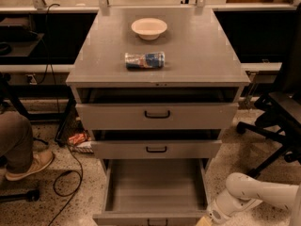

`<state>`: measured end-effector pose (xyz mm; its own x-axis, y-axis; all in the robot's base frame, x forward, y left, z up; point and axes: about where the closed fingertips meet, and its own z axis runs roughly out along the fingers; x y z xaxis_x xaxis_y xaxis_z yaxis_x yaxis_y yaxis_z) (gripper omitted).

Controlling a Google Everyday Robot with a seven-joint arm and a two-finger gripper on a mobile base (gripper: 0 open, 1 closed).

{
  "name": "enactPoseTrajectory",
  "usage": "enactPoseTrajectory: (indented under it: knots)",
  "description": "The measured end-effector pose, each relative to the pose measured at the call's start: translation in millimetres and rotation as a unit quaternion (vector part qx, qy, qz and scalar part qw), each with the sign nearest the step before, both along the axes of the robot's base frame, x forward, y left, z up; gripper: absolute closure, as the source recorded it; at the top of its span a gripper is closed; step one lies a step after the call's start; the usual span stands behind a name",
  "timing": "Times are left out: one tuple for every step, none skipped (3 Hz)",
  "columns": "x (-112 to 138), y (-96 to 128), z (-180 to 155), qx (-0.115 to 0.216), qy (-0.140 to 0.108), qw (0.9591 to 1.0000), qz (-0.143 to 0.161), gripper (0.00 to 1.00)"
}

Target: Close bottom drawer

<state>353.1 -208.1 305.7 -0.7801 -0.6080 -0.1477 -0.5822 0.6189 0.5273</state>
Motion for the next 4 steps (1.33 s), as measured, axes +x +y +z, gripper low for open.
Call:
enactPoseTrajectory:
  knots:
    - [0, 0, 0, 0.000, 0.000, 1.0000, 0.000, 1.00]
    - [10, -10, -33, -0.023, -0.012, 0.9995, -0.015, 1.00]
    - [27, -18, -65, -0.028, -0.025, 0.9989, -0.028, 1.00]
    - [40, -25, -99, -0.034, -0.033, 0.9982, -0.037, 1.00]
